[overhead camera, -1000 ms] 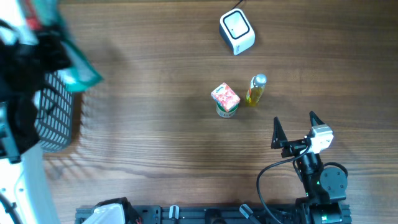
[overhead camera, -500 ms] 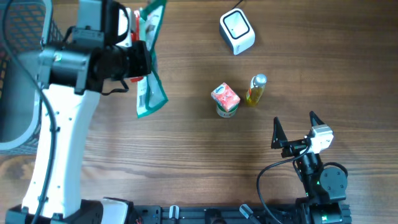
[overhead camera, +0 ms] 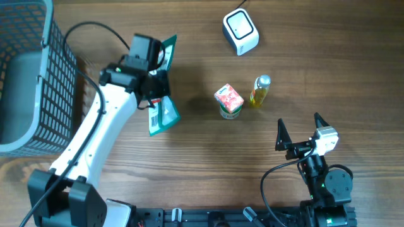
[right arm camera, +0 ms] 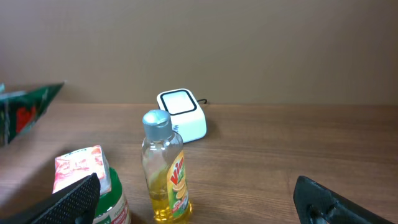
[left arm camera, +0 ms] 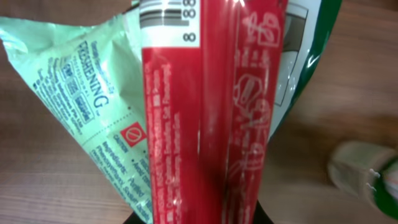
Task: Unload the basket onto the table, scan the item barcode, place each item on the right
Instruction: 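Carry the glove packet with the left gripper and lay it on the table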
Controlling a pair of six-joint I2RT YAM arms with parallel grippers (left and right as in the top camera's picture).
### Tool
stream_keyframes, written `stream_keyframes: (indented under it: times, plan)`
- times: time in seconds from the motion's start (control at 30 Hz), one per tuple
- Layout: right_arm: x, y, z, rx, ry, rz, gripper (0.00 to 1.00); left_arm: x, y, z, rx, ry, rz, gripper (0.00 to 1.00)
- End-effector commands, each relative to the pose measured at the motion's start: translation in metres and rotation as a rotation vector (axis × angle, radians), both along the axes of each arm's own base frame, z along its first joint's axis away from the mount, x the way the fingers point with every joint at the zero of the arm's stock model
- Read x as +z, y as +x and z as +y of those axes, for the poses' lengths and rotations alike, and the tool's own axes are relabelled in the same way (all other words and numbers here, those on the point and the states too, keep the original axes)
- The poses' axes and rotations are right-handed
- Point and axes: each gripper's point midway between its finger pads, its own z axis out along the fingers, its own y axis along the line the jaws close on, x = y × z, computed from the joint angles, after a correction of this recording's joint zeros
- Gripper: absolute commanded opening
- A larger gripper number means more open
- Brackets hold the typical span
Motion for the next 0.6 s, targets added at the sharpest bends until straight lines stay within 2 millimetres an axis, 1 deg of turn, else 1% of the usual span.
stream_keyframes:
  times: [0.0, 0.1, 0.23, 0.37, 0.57]
  plan:
    - [0.001, 0.0, -0.003, -0.013, -0.01, -0.007, 1.0, -0.022, -0.003, 0.013, 0.039, 0.069, -0.021, 0.04]
    - [0.001, 0.0, -0.003, -0.013, -0.01, -0.007, 1.0, -0.04, -0.008, 0.016, 0.04, 0.076, -0.011, 0.04]
    - [0.001, 0.0, -0.003, -0.013, -0.01, -0.007, 1.0, -0.059, -0.014, 0.018, 0.04, 0.083, -0.002, 0.04]
    - [0.001, 0.0, -0.003, -0.013, -0.01, -0.007, 1.0, -0.074, -0.018, 0.02, 0.042, 0.088, -0.004, 0.08]
    - [0.001, 0.0, -0.003, -0.013, -0.01, -0.007, 1.0, -0.088, -0.021, 0.02, 0.038, 0.102, 0.037, 0.08]
